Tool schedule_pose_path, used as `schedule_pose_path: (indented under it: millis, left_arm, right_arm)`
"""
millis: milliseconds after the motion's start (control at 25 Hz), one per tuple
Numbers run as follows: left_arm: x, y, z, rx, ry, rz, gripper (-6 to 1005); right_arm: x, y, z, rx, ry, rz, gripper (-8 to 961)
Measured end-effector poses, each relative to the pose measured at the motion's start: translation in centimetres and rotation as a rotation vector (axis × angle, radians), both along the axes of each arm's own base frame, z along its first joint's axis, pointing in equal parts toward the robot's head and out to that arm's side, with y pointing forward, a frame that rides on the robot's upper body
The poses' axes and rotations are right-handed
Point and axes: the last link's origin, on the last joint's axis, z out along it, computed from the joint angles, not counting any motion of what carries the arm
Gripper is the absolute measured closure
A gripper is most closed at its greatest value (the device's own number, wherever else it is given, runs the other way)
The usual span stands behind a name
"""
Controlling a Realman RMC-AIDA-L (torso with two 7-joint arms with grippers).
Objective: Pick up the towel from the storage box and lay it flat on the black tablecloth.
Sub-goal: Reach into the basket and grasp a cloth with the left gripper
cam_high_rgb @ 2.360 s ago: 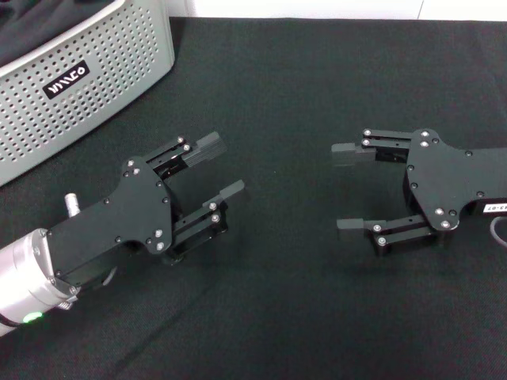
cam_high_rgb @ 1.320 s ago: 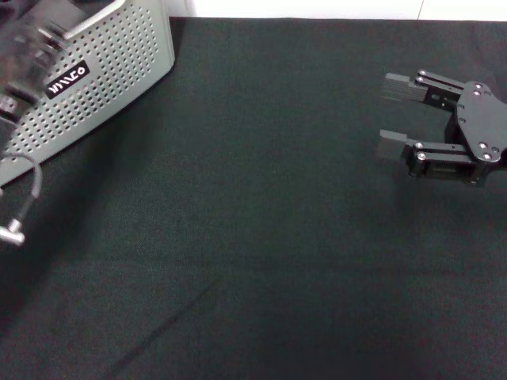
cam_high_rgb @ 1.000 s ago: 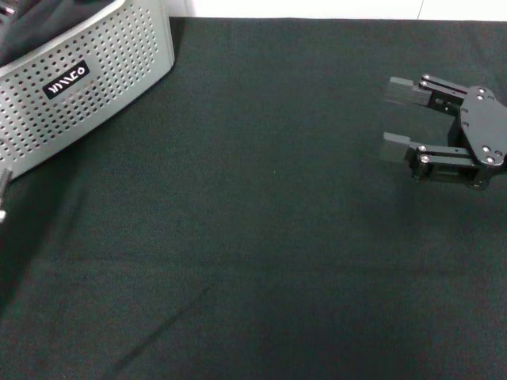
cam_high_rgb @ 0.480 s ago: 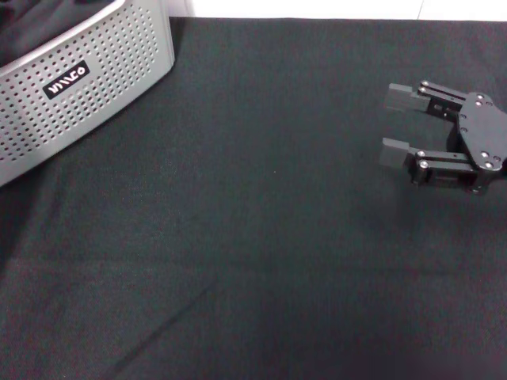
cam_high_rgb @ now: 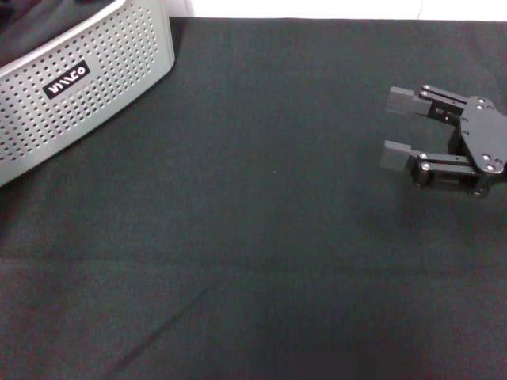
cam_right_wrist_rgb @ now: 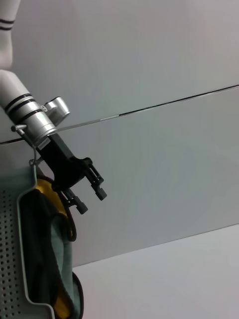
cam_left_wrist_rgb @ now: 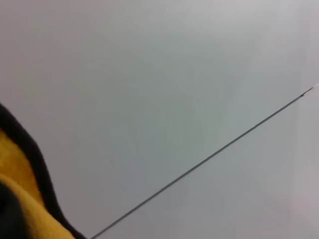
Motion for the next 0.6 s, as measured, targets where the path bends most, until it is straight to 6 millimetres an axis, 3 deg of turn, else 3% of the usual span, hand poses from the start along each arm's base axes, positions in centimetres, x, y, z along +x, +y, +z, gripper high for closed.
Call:
schedule_pose_path:
  millis: [600]
  left_arm:
    - [1.2, 0.9, 1.4, -0.014, 0.147, 0.147, 390]
  right_arm:
    - [0.3, -0.1, -0.3, -0.006, 0.002, -0.017, 96]
